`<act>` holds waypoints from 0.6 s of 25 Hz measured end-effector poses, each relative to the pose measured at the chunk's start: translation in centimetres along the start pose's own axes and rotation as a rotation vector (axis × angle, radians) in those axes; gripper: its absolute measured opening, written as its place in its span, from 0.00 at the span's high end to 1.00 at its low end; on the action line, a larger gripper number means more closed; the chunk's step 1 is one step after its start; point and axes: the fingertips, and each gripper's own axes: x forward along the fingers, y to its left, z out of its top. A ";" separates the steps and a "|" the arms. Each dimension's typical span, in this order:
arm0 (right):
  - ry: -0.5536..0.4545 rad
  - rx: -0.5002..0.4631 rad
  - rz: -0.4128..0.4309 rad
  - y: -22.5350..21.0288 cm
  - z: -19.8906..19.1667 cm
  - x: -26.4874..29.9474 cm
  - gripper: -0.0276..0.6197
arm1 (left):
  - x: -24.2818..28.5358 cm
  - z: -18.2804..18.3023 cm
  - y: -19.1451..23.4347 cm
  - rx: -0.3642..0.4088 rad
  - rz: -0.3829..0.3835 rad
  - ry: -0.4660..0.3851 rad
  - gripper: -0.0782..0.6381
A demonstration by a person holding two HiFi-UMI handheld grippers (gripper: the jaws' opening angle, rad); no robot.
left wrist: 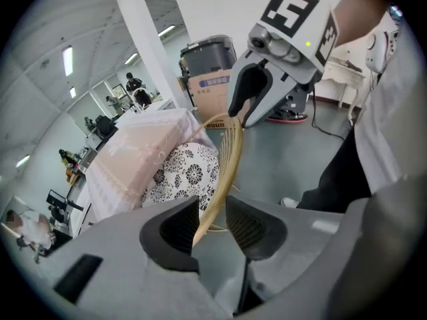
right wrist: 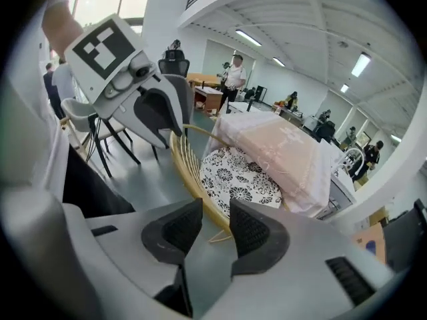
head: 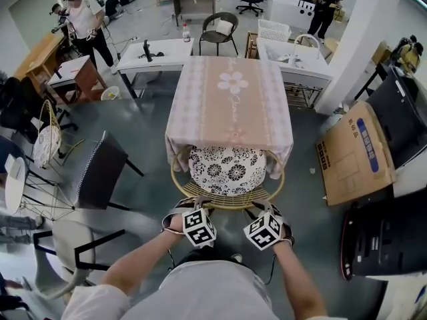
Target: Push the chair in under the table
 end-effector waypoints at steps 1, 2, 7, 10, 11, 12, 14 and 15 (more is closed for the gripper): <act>-0.019 0.031 -0.003 0.0 0.3 -0.4 0.78 | -0.4 0.4 0.0 -0.022 0.006 -0.019 0.72; -0.036 0.060 -0.005 0.0 0.7 -0.7 0.78 | -0.8 0.8 0.0 -0.047 0.012 -0.037 0.72; -0.127 0.222 -0.004 0.2 2.8 -2.3 0.79 | -3.2 2.9 -0.6 -0.208 0.023 -0.132 0.72; -0.174 0.310 -0.005 0.4 3.5 -3.4 0.79 | -4.6 4.7 -1.1 -0.299 0.027 -0.202 0.72; -0.189 0.324 -0.005 0.4 3.7 -3.9 0.79 | -5.1 5.3 -1.2 -0.340 0.024 -0.227 0.72; -0.205 0.337 -0.003 0.5 4.0 -4.4 0.79 | -5.5 5.8 -1.2 -0.385 0.020 -0.252 0.72; -0.241 0.366 0.001 0.6 4.5 -5.5 0.80 | -6.6 7.0 -1.2 -0.467 0.024 -0.303 0.73; -0.260 0.380 0.001 0.6 4.6 -6.1 0.81 | -7.1 7.6 -1.1 -0.499 0.035 -0.331 0.73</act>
